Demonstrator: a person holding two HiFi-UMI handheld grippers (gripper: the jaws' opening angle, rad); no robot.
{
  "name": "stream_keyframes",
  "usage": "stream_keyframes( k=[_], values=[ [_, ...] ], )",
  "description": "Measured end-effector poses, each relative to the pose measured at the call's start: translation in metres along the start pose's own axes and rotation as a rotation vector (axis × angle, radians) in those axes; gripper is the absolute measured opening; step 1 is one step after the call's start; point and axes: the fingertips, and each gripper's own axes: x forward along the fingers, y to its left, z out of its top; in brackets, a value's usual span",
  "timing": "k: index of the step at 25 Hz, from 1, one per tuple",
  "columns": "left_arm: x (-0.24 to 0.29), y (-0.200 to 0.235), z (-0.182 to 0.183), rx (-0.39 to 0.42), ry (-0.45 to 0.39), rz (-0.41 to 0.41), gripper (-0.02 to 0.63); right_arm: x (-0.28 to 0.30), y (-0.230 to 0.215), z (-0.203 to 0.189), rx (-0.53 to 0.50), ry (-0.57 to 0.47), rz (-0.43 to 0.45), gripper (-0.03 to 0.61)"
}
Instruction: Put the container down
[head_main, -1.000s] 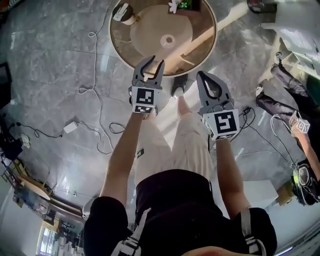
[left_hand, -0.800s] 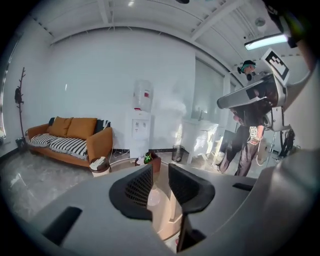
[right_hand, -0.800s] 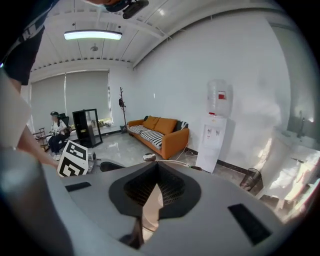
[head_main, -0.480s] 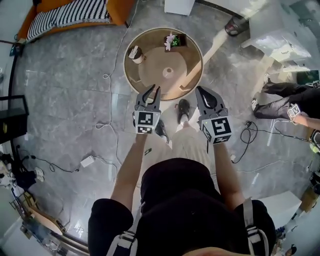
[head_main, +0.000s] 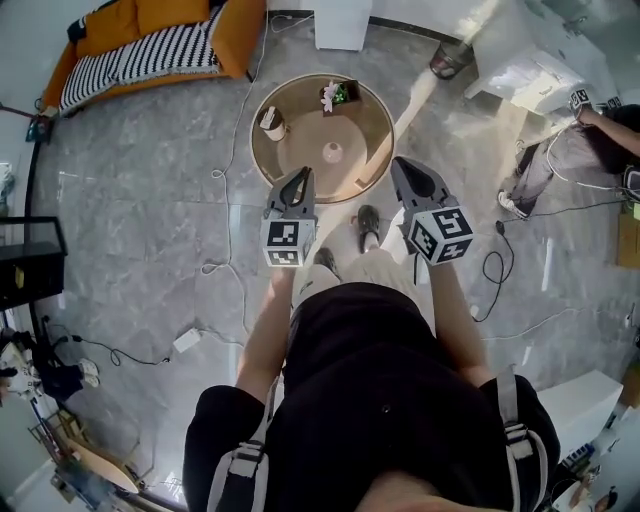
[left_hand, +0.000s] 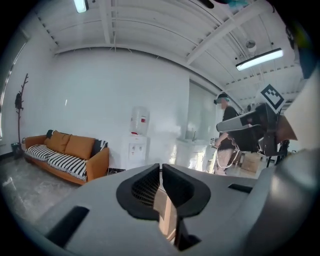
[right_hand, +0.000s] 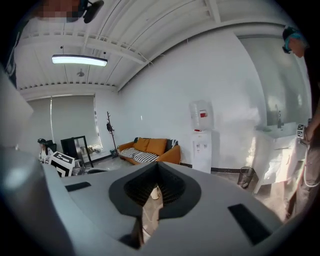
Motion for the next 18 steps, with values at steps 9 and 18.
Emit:
stream_keyframes(
  k=[9, 18],
  values=[
    [-0.05, 0.004, 0.043, -0.043, -0.025, -0.02, 0.02, -0.015, 0.037, 0.02, -0.045, -0.034, 0.052, 0.005],
    [-0.072, 0.009, 0.074, -0.048, -0.079, -0.019, 0.02, -0.02, 0.049, 0.03, -0.033, -0.083, 0.045, 0.003]
  ],
)
